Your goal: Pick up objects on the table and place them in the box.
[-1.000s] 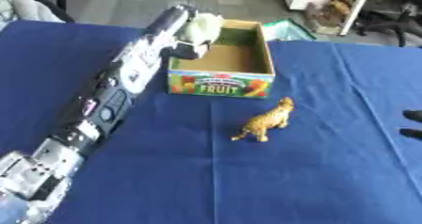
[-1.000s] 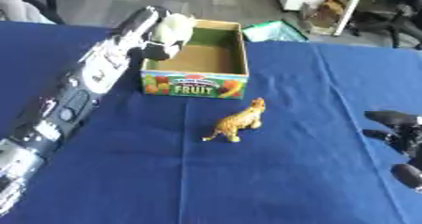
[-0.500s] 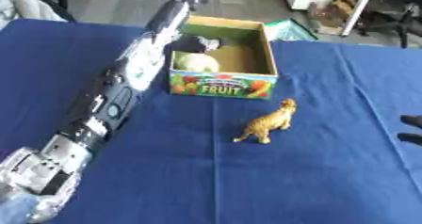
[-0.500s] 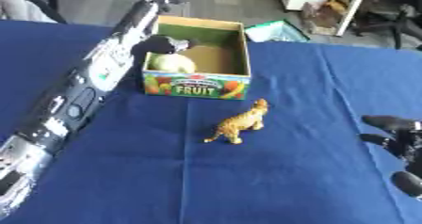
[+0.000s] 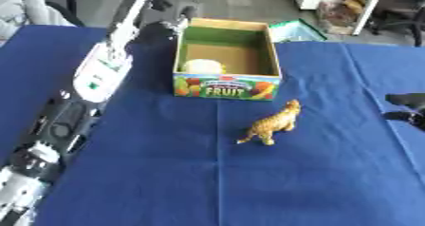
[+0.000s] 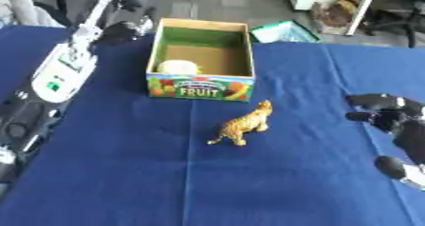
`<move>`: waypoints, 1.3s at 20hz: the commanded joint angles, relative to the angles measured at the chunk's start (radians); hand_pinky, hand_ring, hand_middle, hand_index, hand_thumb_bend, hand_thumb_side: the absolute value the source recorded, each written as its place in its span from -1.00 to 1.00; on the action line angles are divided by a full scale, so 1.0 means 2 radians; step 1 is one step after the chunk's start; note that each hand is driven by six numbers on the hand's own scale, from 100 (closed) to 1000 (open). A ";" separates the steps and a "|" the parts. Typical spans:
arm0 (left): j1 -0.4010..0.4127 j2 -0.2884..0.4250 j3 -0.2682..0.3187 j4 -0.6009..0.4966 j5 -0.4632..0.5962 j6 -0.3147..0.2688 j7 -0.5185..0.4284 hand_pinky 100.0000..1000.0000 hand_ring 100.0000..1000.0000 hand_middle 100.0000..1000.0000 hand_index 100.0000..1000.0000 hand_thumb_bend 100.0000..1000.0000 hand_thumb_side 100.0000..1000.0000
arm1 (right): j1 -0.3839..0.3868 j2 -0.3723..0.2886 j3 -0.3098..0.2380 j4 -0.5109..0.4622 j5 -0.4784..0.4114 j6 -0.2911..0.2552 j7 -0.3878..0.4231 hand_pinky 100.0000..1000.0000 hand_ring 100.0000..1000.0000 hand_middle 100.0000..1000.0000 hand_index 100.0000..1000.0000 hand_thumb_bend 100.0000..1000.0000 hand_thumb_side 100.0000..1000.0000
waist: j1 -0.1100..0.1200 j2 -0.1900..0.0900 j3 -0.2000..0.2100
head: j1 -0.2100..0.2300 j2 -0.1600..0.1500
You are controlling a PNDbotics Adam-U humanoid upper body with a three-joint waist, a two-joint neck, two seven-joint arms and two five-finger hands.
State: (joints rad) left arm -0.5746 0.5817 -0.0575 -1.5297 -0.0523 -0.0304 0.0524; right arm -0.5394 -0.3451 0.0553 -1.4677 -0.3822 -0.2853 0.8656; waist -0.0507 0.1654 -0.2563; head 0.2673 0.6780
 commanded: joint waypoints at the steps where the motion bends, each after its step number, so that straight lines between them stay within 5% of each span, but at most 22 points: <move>1: 0.031 0.023 0.020 -0.081 0.054 0.018 -0.004 0.40 0.31 0.34 0.52 -0.49 -0.21 | -0.033 -0.029 0.016 0.014 -0.005 -0.044 0.018 0.72 0.93 0.59 0.56 -0.17 -0.81 | 0.002 -0.010 0.007 | -0.017 0.003; 7: 0.110 0.014 0.043 -0.153 0.070 0.041 0.002 0.39 0.29 0.32 0.51 -0.58 -0.13 | -0.097 -0.040 0.072 0.056 0.039 -0.159 0.021 0.69 0.92 0.61 0.60 -0.19 -0.80 | 0.006 -0.011 0.029 | -0.034 0.003; 13: 0.133 0.000 0.048 -0.174 0.066 0.053 0.001 0.39 0.29 0.32 0.51 -0.62 -0.11 | -0.141 -0.022 0.129 0.121 0.141 -0.295 0.021 0.68 0.91 0.64 0.65 -0.19 -0.77 | 0.008 -0.012 0.040 | -0.041 0.004; 19: 0.133 -0.008 0.044 -0.177 0.064 0.058 -0.006 0.39 0.29 0.32 0.52 -0.65 -0.11 | -0.158 0.004 0.163 0.131 0.235 -0.311 0.021 0.66 0.89 0.64 0.67 -0.19 -0.75 | 0.008 -0.013 0.046 | -0.047 0.004; 26: 0.135 -0.014 0.041 -0.176 0.063 0.061 -0.012 0.39 0.29 0.32 0.52 -0.67 -0.08 | -0.160 0.026 0.167 0.133 0.315 -0.311 0.021 0.62 0.86 0.62 0.67 -0.21 -0.78 | 0.010 -0.013 0.048 | -0.050 0.004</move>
State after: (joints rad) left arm -0.2982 0.5429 0.0214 -1.8603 0.0753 0.0906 0.0332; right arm -0.8366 -0.2903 0.3976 -1.1968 0.2162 -0.5764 0.5810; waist -0.0347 0.1565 -0.1616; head 0.1716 0.6850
